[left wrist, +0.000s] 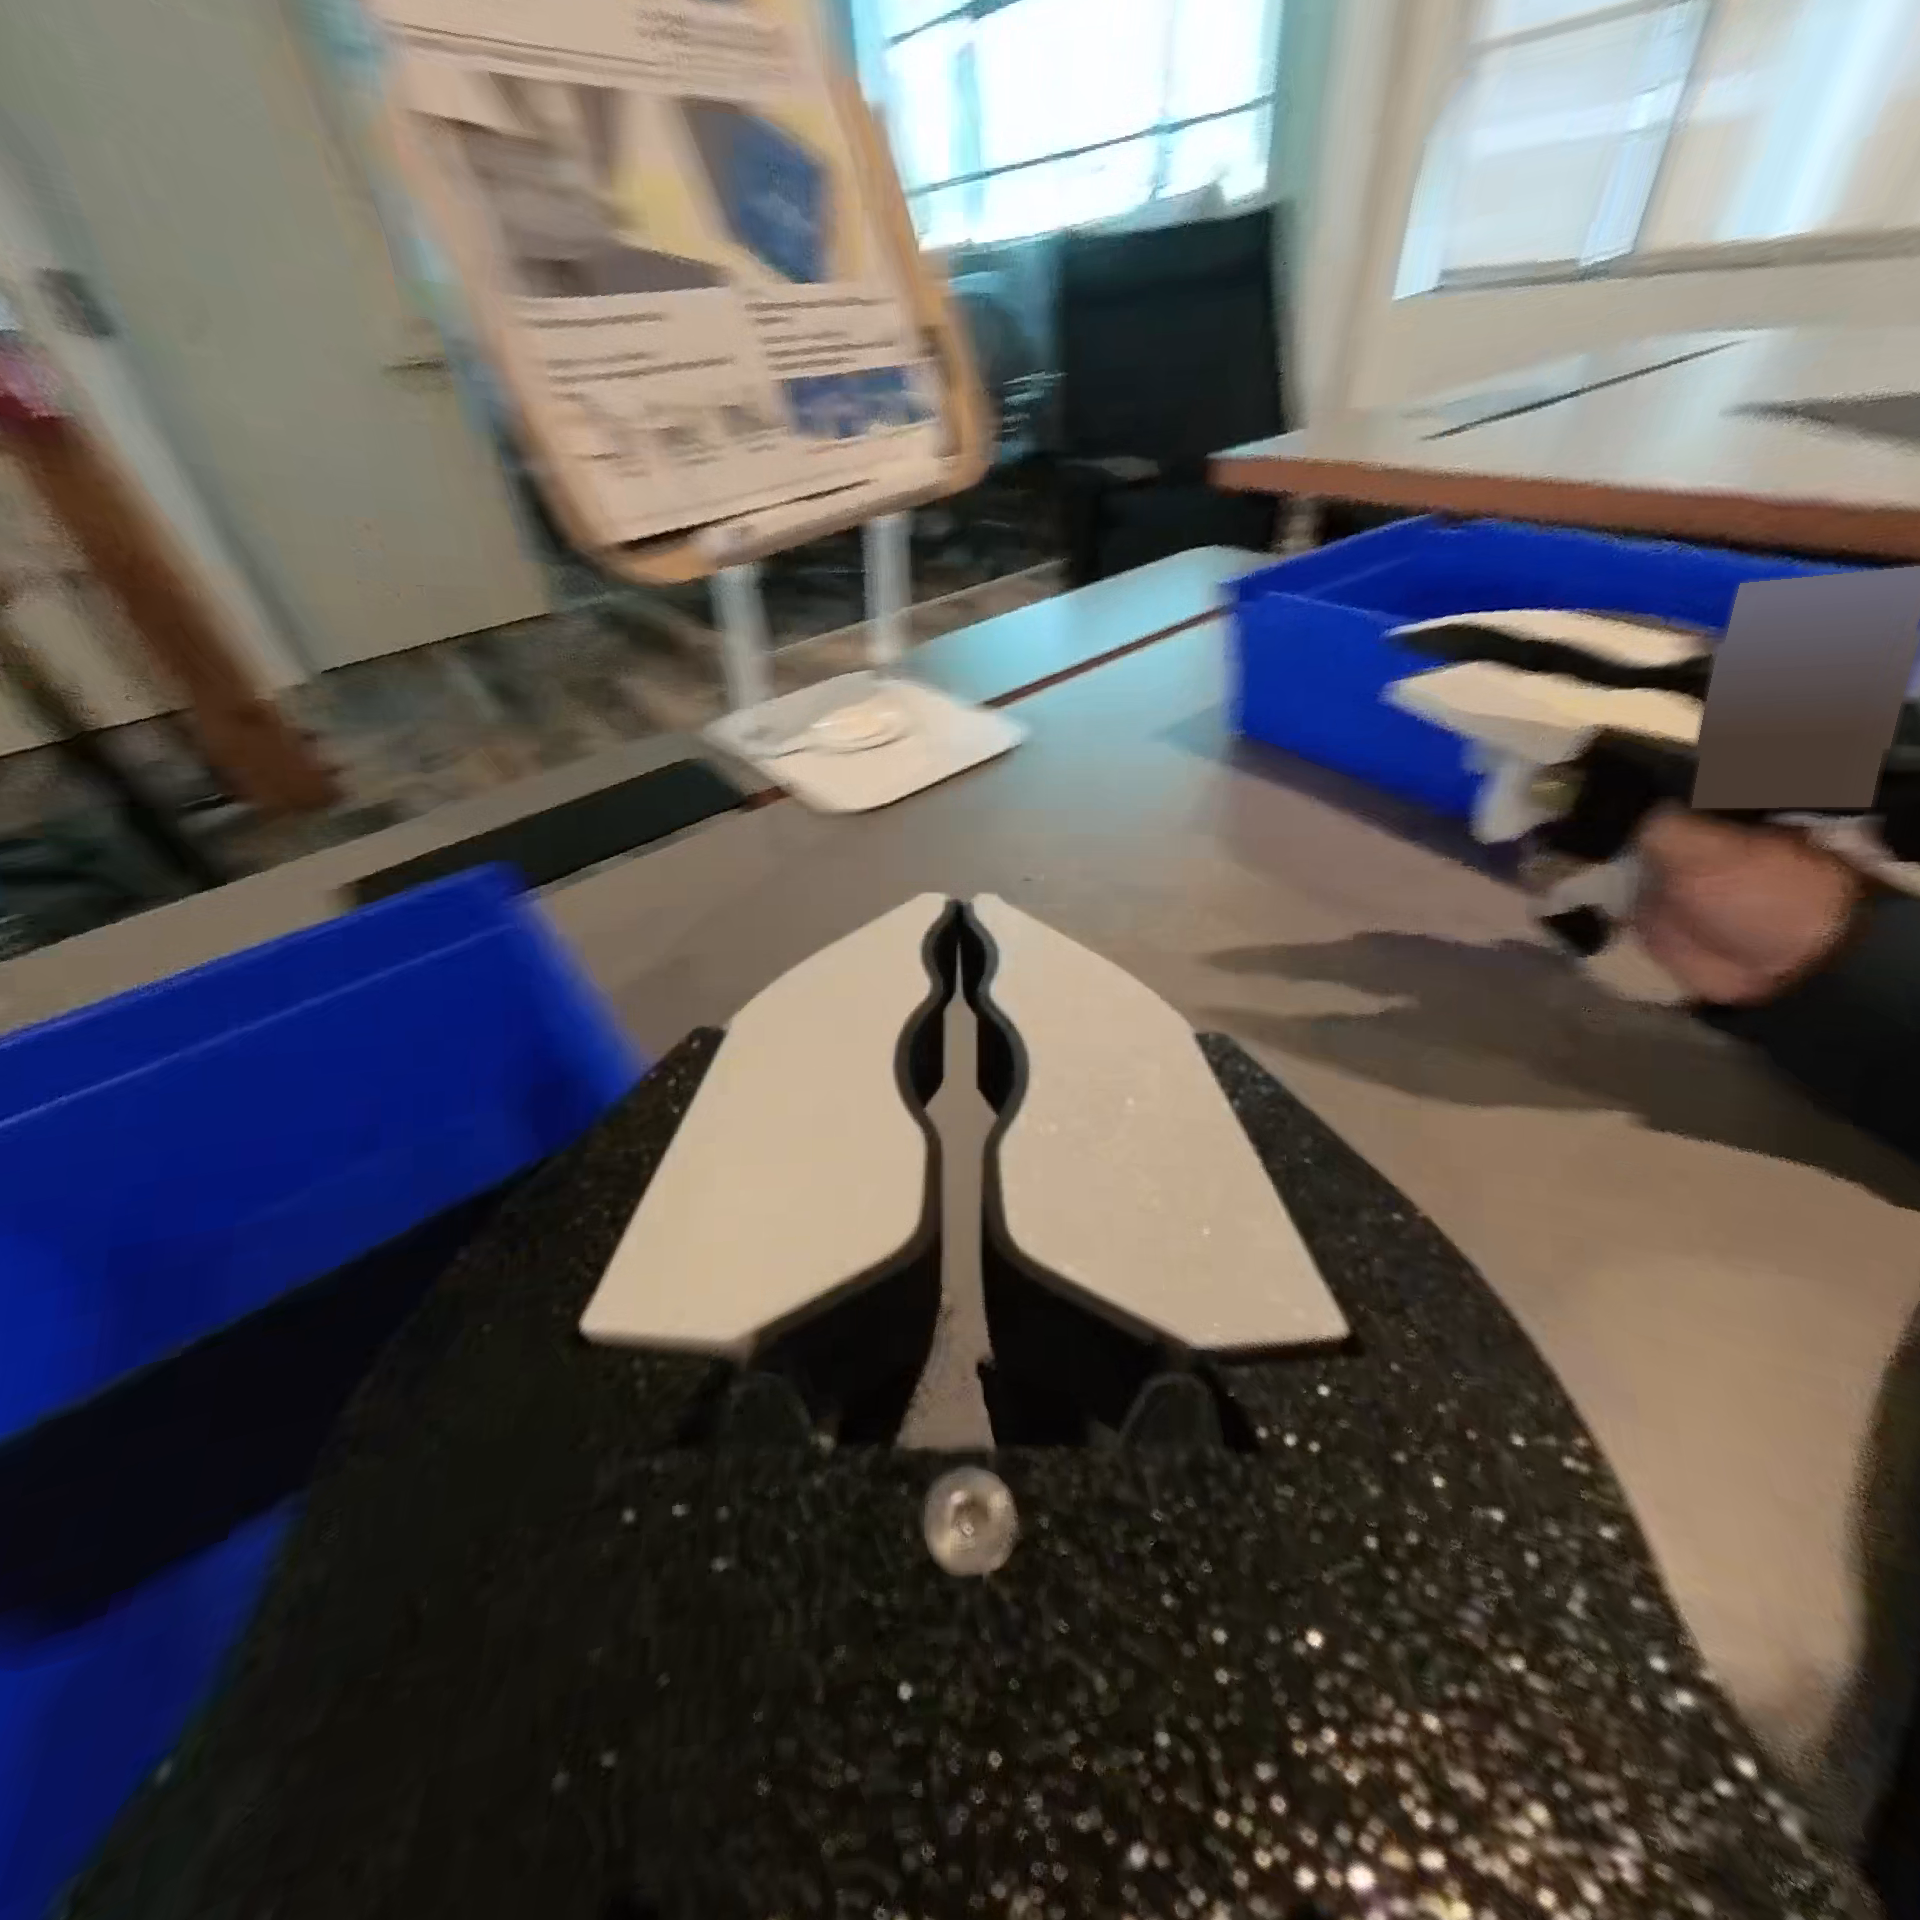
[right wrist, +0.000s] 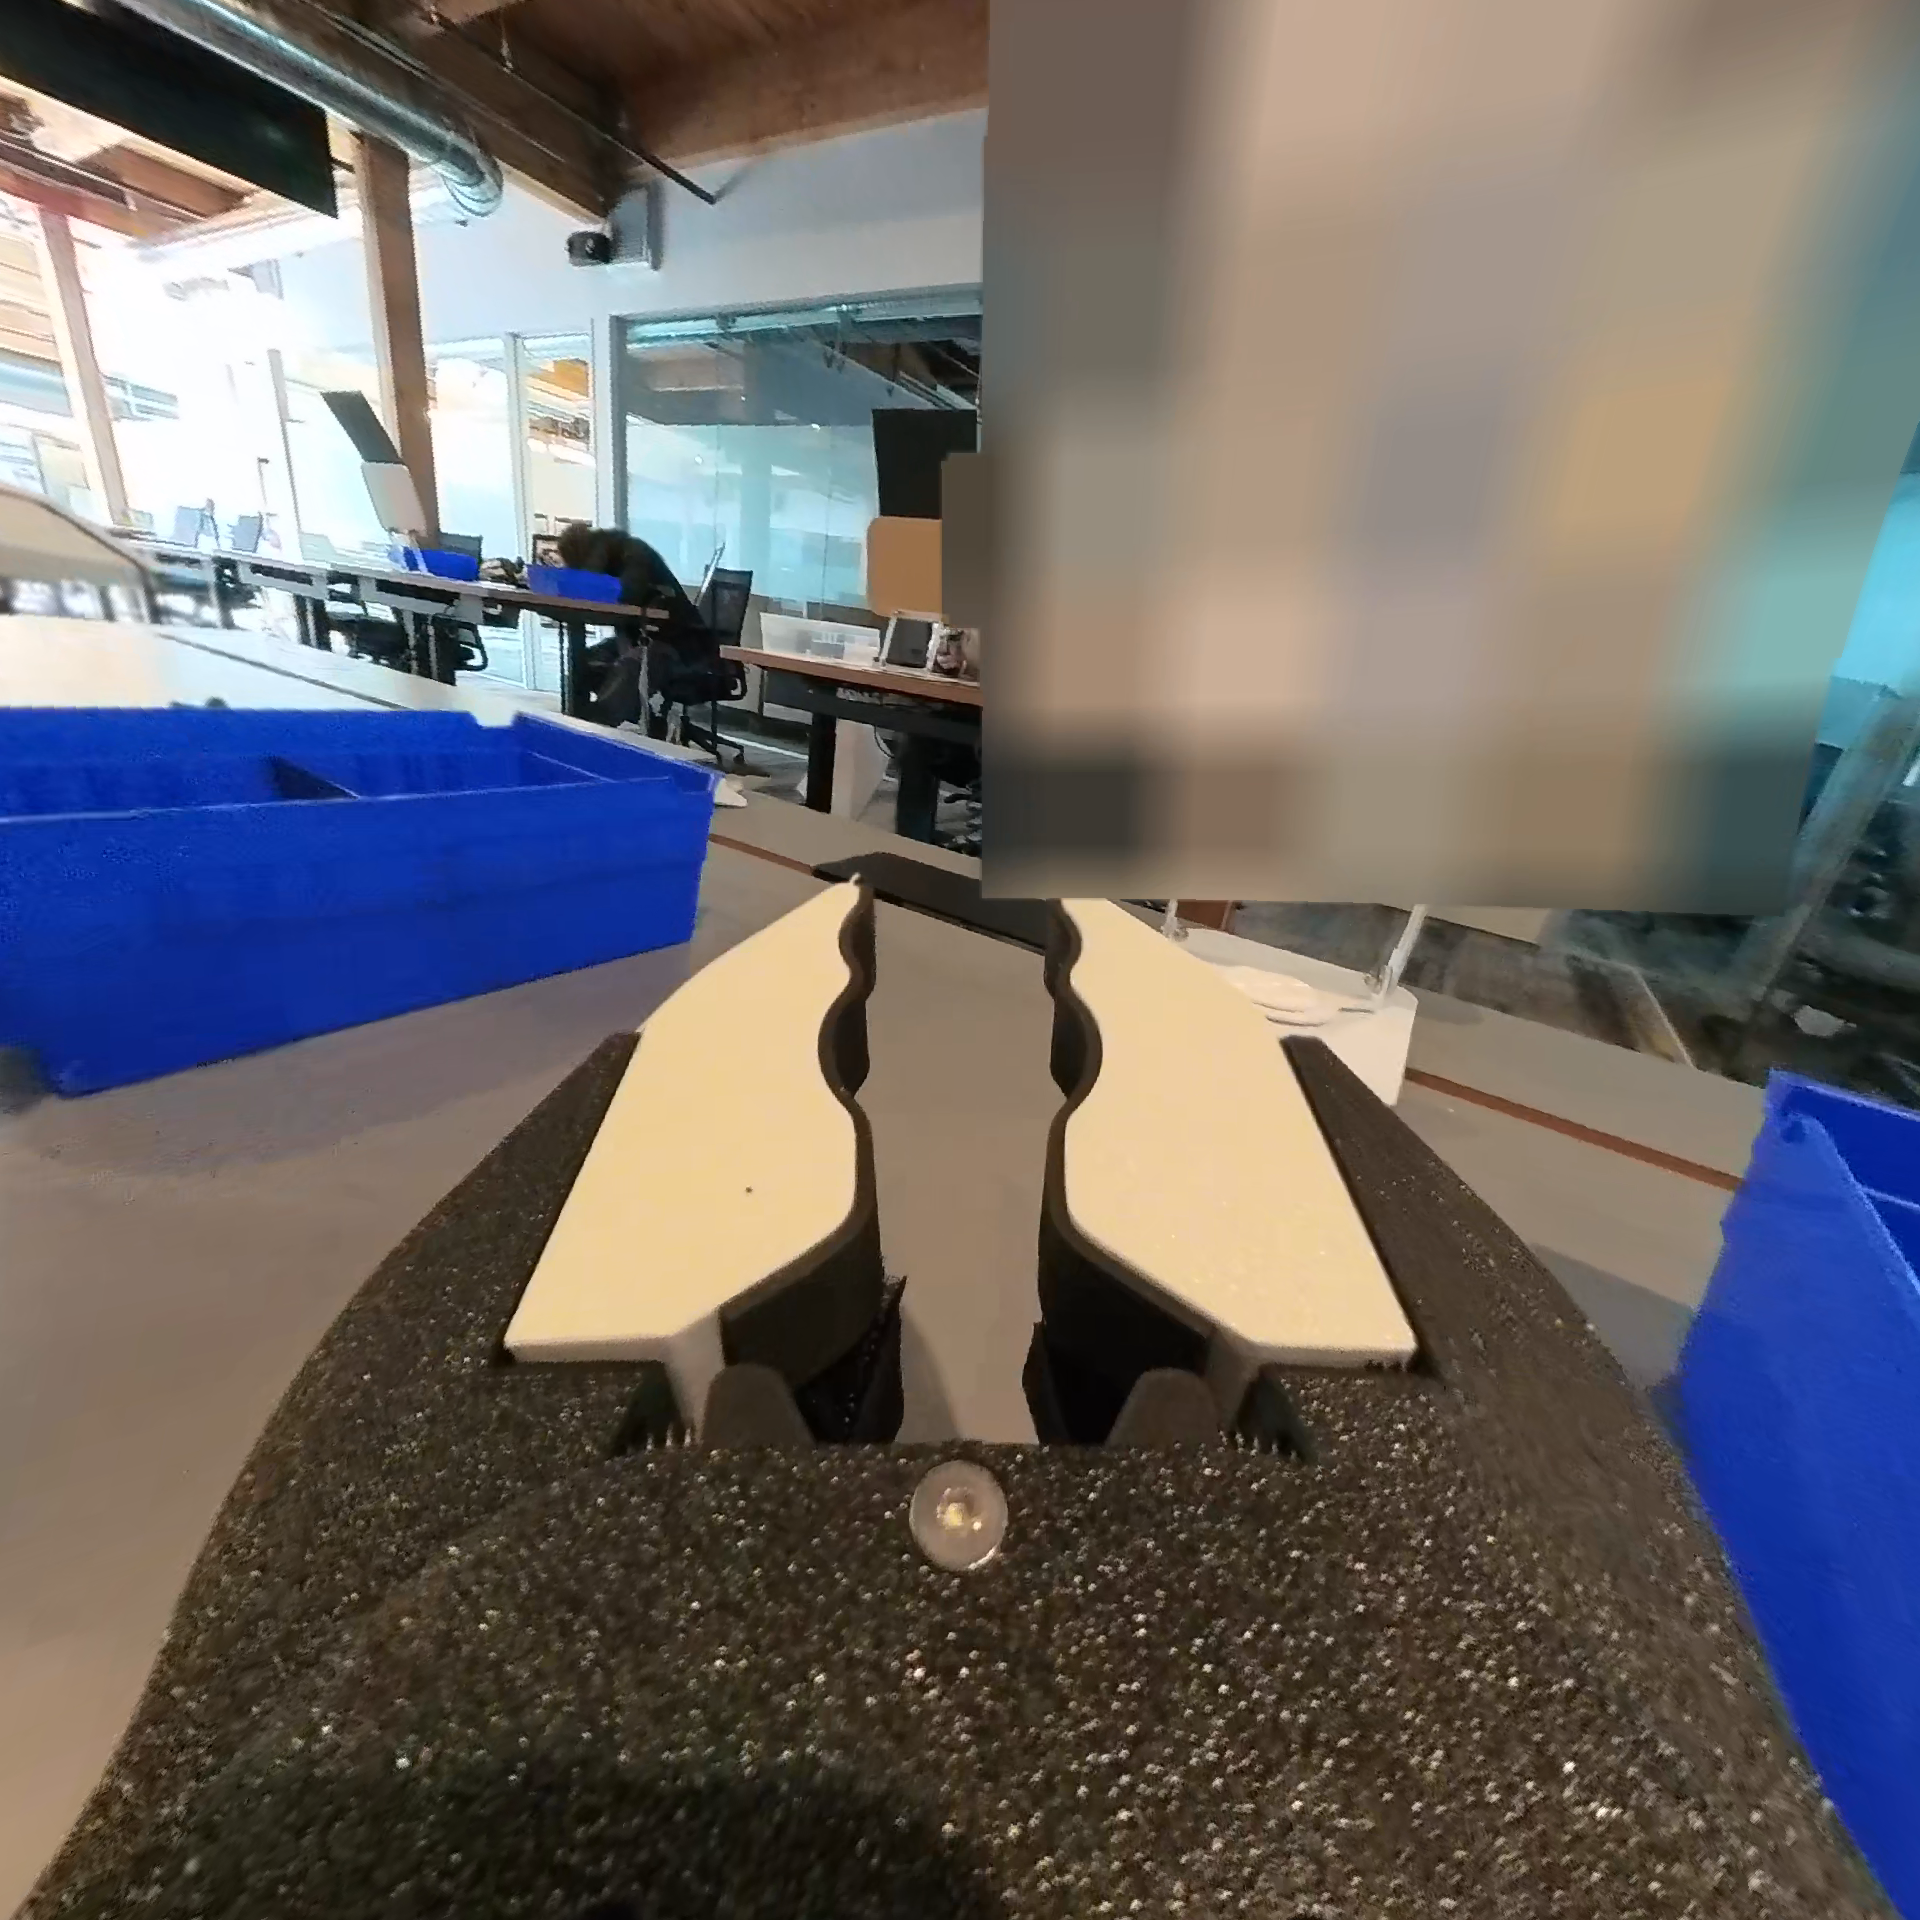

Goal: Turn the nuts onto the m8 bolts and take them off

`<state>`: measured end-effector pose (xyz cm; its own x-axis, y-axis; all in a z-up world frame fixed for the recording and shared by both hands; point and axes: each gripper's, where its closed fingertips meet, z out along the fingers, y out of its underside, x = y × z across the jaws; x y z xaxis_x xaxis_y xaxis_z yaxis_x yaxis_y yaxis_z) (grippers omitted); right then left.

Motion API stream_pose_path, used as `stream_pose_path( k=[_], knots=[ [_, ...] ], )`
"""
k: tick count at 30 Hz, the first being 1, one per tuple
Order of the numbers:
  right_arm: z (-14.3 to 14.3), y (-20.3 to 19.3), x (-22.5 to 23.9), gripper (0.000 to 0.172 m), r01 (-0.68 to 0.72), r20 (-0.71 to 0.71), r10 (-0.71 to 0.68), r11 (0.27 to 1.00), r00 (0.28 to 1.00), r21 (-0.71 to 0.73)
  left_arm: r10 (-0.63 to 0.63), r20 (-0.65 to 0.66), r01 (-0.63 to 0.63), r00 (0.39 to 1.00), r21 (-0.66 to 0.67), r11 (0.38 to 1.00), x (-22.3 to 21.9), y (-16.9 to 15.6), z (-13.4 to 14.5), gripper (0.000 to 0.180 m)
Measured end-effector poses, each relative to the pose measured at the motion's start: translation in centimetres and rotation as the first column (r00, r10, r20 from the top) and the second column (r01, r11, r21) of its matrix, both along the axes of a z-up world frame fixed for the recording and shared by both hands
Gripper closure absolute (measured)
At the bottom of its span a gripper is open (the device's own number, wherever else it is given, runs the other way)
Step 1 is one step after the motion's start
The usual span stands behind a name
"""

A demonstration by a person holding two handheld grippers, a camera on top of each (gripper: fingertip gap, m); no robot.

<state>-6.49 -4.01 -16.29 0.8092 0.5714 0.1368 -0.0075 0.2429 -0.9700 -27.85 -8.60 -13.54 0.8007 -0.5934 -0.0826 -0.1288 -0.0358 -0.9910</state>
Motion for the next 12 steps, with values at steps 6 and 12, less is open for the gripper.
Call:
stream_pose_path(
  k=[6, 12],
  knots=[
    [0.1, -0.8, -1.1, 0.142, -0.036, 0.065, 0.035, 0.999, 0.997, 0.019, 0.529, -0.184, -0.543, 0.828, -0.031, 0.839, -20.9, 0.2, 2.3, 0.18],
    [0.0, -1.3, -1.9, 0.142, -0.04, 0.159, 0.029, 0.997, 0.987, 0.063, 0.46, -0.19, -0.49, 0.868, -0.482, 0.726, -27.0, 2.5, -2.9, 0.18]
  ],
)
